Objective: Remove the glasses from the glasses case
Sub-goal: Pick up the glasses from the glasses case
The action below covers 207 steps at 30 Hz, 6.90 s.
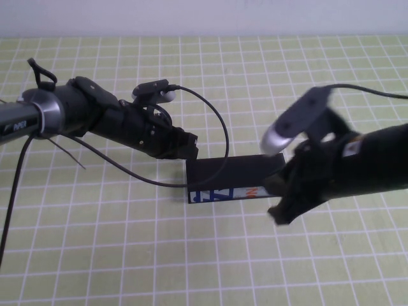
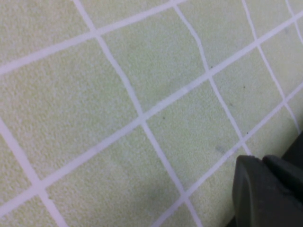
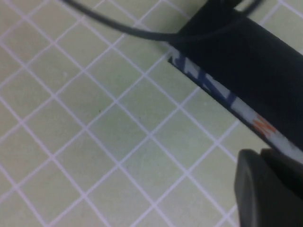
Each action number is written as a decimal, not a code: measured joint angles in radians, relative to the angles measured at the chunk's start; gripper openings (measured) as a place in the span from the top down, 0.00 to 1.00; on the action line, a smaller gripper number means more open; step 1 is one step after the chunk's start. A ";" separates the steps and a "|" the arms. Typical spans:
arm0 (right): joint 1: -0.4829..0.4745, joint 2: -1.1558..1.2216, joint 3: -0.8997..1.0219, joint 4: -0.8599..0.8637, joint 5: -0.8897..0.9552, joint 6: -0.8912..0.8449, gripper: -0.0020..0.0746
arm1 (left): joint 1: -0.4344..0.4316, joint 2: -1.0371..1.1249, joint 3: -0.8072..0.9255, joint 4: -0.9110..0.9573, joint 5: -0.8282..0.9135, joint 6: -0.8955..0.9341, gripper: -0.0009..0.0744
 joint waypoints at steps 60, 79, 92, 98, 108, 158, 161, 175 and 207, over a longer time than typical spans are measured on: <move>0.086 0.393 -0.128 -0.294 -0.402 -0.440 0.97 | 0.024 -0.040 -0.010 0.024 -0.003 0.027 0.99; 0.086 0.393 -0.128 -0.292 -0.400 -0.438 0.97 | 0.060 -0.410 0.603 -0.585 0.214 1.131 0.99; 0.086 0.393 -0.128 -0.292 -0.400 -0.438 0.97 | 0.058 -0.241 0.619 -0.668 0.259 1.280 0.99; 0.086 0.393 -0.128 -0.290 -0.400 -0.438 0.97 | 0.058 -0.175 0.573 -0.681 0.255 1.306 0.99; 0.086 0.393 -0.128 -0.278 -0.400 -0.438 0.97 | 0.058 -0.159 0.522 -0.687 0.259 1.346 0.99; 0.082 0.393 -0.131 -0.264 -0.403 -0.429 0.97 | 0.058 -0.097 0.396 -0.675 0.155 1.615 0.99; 0.082 0.393 -0.131 -0.264 -0.397 -0.429 0.97 | 0.058 -0.076 0.394 -0.682 0.158 1.622 0.99; 0.081 0.282 -0.130 -0.047 -0.338 -0.425 0.82 | 0.058 -0.048 0.388 -0.713 0.187 1.625 0.99; -0.092 0.607 -0.575 0.046 0.039 0.158 0.99 | 0.106 -0.044 0.388 -0.697 0.244 1.588 0.99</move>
